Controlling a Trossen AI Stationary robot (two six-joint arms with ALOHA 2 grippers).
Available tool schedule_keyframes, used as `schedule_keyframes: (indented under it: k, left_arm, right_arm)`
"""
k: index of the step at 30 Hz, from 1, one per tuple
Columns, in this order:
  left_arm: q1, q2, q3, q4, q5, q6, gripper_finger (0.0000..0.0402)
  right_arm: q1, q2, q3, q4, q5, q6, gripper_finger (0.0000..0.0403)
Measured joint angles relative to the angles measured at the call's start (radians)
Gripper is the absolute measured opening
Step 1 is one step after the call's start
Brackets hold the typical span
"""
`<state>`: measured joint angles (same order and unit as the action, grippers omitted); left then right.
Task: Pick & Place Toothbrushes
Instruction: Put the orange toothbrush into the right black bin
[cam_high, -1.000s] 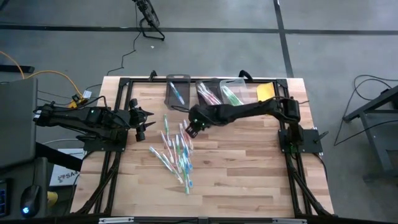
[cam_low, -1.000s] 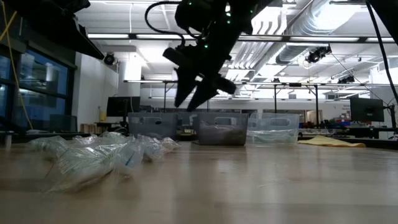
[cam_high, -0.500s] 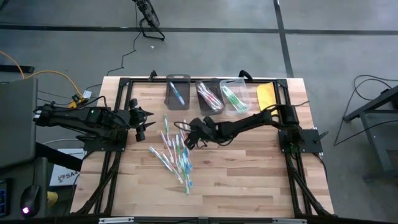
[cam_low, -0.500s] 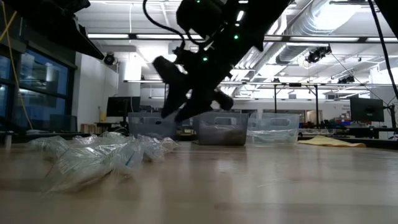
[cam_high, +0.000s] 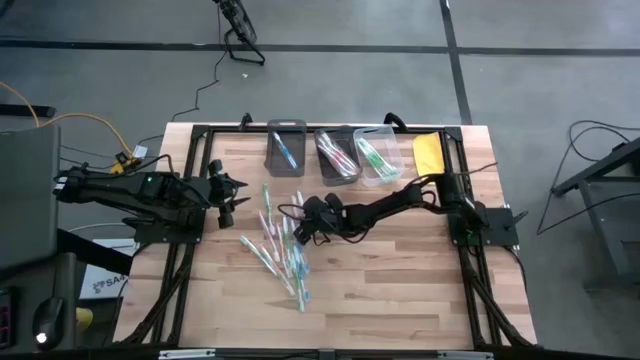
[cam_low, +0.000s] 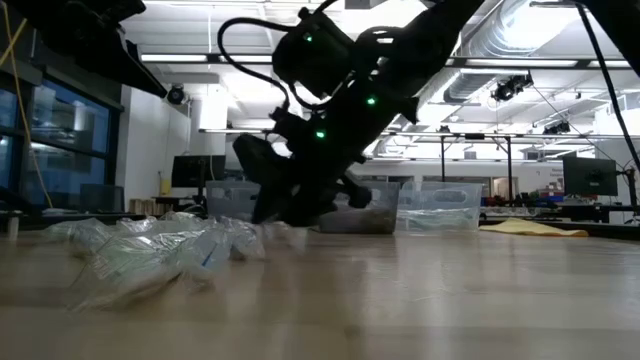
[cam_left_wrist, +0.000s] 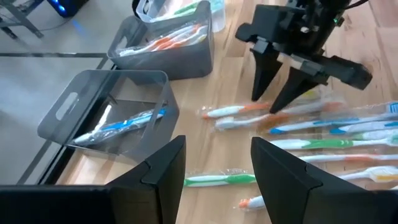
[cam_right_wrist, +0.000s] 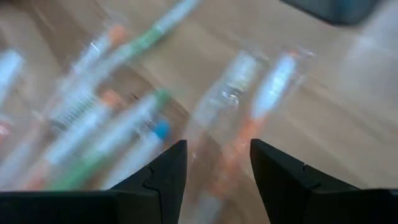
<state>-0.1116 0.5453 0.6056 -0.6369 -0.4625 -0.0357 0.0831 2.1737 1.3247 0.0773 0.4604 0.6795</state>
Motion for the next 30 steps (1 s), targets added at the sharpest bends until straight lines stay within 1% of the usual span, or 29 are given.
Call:
schedule_keyframes:
  k: [10,18,23,26,30]
  left_arm:
    - [0.0,0.001,0.0,-0.001,0.004,0.0,0.0175]
    - [0.0,0.001,0.0,-0.001,0.005,0.0,0.0175]
    - [0.0,0.001,0.0,-0.001,0.006,0.0,0.0175]
    - [0.0,0.001,0.0,-0.001,0.006,0.0,0.0175]
    - [0.0,0.001,0.0,-0.001,0.007,0.0,0.0175]
  right_arm:
    - [0.0,0.024,0.001,-0.008,-0.009,-0.001,0.0169]
    - [0.0,-0.018,0.0,-0.021,-0.02,-0.036,0.0169]
    - [0.0,-0.017,0.0,-0.027,-0.017,-0.046,0.0169]
    - [-0.003,-0.018,0.0,-0.034,-0.008,-0.045,0.0169]
    - [-0.008,-0.018,0.0,-0.096,0.039,-0.022,0.0169]
